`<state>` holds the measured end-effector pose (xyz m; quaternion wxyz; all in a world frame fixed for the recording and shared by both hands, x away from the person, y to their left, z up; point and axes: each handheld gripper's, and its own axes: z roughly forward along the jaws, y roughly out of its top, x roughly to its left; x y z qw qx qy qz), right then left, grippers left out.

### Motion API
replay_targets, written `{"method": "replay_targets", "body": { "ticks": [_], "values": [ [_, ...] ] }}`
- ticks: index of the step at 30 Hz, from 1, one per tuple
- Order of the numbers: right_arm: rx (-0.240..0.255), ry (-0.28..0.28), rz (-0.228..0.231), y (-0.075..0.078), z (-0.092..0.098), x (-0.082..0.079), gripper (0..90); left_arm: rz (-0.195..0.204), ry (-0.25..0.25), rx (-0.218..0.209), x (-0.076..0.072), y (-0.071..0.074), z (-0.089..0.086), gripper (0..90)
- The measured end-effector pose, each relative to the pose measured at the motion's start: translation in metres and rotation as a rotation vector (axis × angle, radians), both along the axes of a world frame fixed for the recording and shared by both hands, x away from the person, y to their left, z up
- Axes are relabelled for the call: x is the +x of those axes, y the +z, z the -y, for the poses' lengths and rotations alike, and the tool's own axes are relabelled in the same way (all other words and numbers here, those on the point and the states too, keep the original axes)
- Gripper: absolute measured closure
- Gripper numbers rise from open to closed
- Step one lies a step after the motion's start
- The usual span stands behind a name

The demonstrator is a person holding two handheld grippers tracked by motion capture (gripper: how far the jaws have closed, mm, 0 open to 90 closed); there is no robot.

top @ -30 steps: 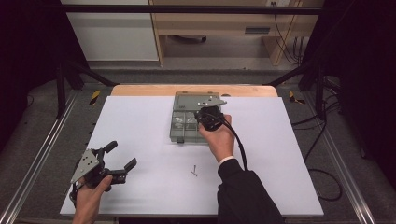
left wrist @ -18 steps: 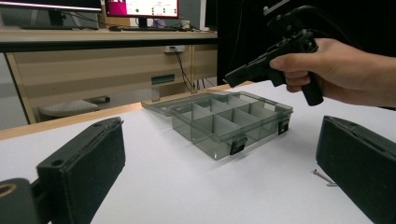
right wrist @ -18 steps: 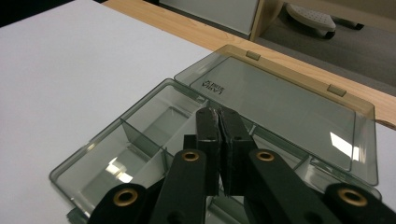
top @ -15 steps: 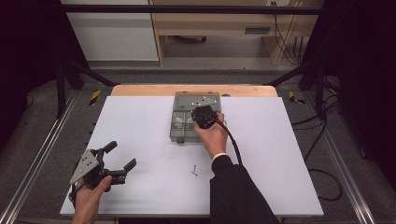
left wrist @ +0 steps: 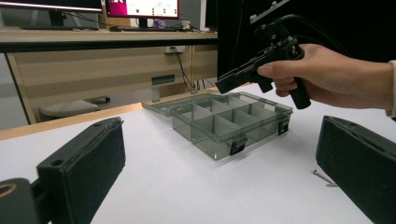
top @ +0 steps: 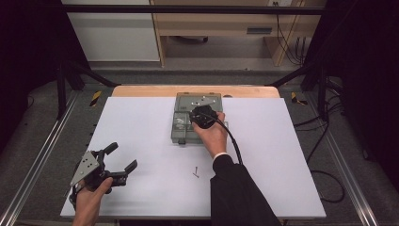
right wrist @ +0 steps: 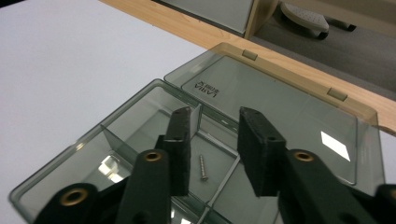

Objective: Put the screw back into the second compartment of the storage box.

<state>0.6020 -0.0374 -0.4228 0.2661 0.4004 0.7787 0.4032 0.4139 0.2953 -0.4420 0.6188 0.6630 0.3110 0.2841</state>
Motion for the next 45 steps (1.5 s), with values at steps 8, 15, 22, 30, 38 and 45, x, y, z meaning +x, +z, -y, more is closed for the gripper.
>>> {"method": "replay_targets", "body": {
  "ticks": [8,15,22,30,38,45],
  "values": [
    [-0.048,0.064,0.01,0.024,-0.005,-0.025,32.4,0.001,0.0,-0.004,-0.001,0.0,0.0,1.2],
    [-0.152,0.163,-0.076,0.036,-0.006,-0.052,14.8,0.001,-0.003,-0.004,-0.001,0.001,-0.001,1.2],
    [-0.214,0.219,-0.16,0.034,-0.002,-0.073,10.8,0.014,-0.017,-0.004,-0.003,0.001,0.0,1.0],
    [-0.257,0.232,-0.228,0.028,0.015,-0.092,8.2,0.029,-0.032,0.009,-0.003,0.001,0.001,1.0],
    [-0.265,0.26,-0.286,0.017,0.022,-0.112,6.4,0.026,-0.03,0.002,-0.003,0.001,-0.001,0.9],
    [-0.287,0.264,-0.328,0.013,0.02,-0.118,6.2,0.023,-0.03,0.003,-0.003,0.001,-0.001,0.7]
  ]
}}
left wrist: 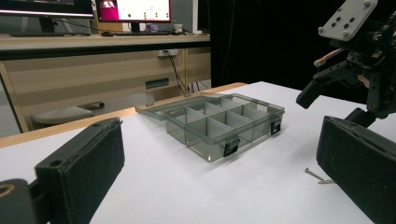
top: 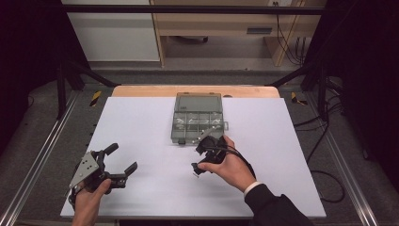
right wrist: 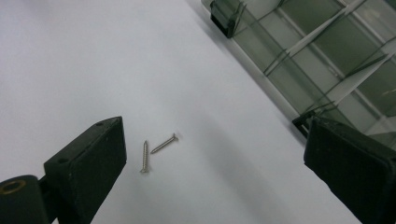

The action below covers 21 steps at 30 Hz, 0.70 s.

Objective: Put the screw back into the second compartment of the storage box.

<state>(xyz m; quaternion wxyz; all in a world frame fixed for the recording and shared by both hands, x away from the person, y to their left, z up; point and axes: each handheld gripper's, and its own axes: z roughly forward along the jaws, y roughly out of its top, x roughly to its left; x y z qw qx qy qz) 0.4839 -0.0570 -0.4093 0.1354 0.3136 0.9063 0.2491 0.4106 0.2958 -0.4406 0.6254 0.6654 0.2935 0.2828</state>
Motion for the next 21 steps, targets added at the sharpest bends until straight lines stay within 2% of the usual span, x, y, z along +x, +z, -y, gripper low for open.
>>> {"method": "replay_targets", "body": {
  "ticks": [3,12,13,17,21],
  "values": [
    [-0.019,-0.021,-0.029,-0.002,-0.003,-0.004,7.1,0.002,0.001,-0.005,0.0,0.0,0.0,0.7],
    [-0.05,-0.016,-0.071,-0.015,-0.011,-0.008,7.2,0.008,-0.007,0.002,-0.001,0.0,0.001,0.7],
    [-0.051,-0.02,-0.088,-0.017,-0.013,-0.009,6.7,0.007,-0.008,0.002,-0.001,0.0,0.002,0.7],
    [-0.059,-0.018,-0.084,-0.019,-0.015,-0.009,6.7,0.006,-0.012,0.006,0.0,0.0,0.002,0.6],
    [-0.056,-0.03,-0.101,-0.024,-0.016,-0.007,6.9,0.005,-0.013,0.002,-0.001,0.0,0.002,0.7]
  ]
}}
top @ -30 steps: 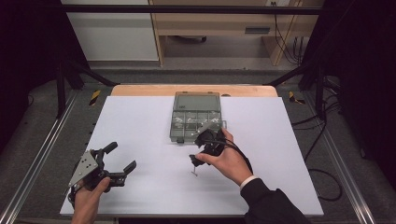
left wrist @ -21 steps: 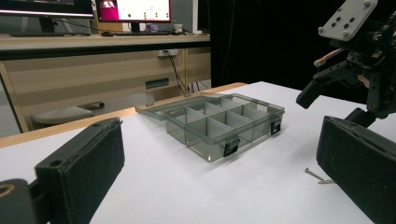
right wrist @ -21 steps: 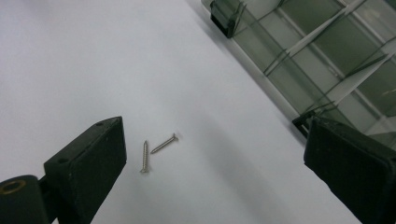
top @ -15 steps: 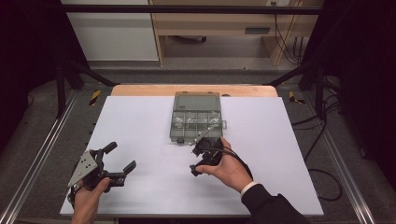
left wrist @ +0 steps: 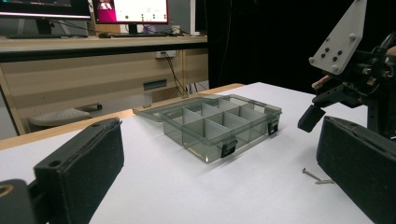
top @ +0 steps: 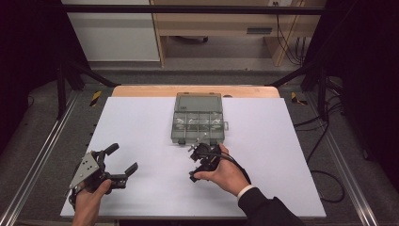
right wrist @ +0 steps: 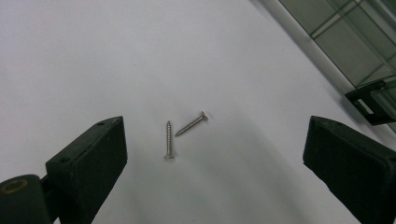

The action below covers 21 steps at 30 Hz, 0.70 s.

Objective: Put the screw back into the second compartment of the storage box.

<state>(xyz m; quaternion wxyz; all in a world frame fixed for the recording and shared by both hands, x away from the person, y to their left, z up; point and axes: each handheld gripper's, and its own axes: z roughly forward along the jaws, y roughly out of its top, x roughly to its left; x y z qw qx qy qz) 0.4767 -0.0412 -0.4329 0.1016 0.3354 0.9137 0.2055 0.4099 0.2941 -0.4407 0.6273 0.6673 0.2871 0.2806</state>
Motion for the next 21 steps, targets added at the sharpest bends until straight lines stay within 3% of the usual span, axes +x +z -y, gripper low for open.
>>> {"method": "replay_targets", "body": {
  "ticks": [15,21],
  "values": [
    [0.015,-0.04,-0.027,-0.01,-0.008,0.009,9.5,-0.004,-0.003,0.005,0.001,0.0,0.001,0.7],
    [0.022,-0.073,-0.032,-0.012,-0.009,0.012,17.8,-0.003,-0.003,-0.001,0.0,0.0,0.002,0.6]
  ]
}}
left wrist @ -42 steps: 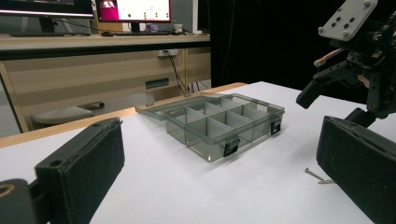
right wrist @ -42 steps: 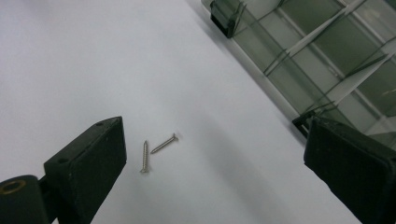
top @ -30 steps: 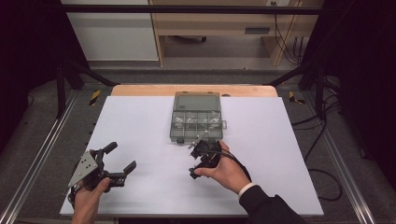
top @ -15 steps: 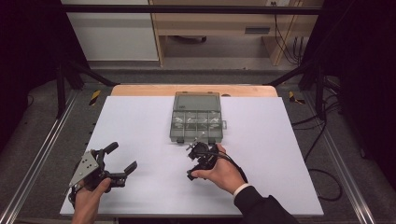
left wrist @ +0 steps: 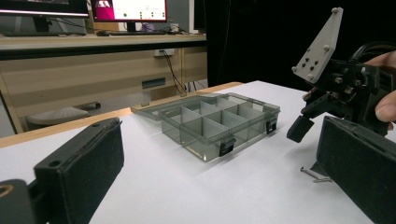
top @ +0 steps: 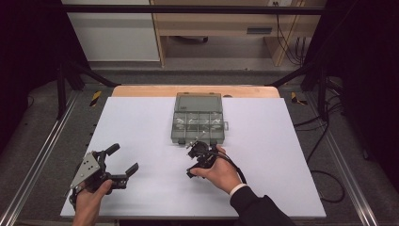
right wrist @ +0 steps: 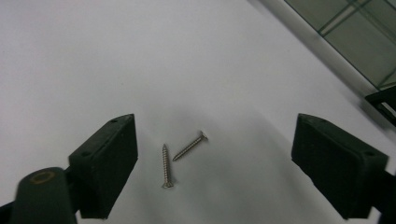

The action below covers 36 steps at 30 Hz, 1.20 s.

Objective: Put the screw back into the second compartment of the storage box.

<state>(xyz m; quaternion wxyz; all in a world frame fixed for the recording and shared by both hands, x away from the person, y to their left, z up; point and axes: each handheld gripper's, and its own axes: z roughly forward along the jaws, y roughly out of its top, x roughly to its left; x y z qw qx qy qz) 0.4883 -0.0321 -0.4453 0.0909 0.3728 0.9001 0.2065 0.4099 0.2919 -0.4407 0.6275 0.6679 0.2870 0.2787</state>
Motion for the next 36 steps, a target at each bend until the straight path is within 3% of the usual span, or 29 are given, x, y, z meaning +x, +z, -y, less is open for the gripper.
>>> {"method": "replay_targets", "body": {
  "ticks": [10,20,36],
  "values": [
    [0.02,-0.039,0.002,0.0002,-0.0012,-0.0001,42.7,0.0,0.0,0.001,0.0001,0.0001,-0.0005,0.7],
    [0.031,-0.014,-0.009,0.0,-0.002,-0.0033,67.6,-0.002,-0.003,0.006,0.0002,-0.0002,0.0006,0.7],
    [0.04,-0.042,-0.045,-0.0053,-0.0041,-0.0045,78.2,-0.002,-0.01,0.021,0.0004,-0.0007,0.0025,0.7]
  ]
}}
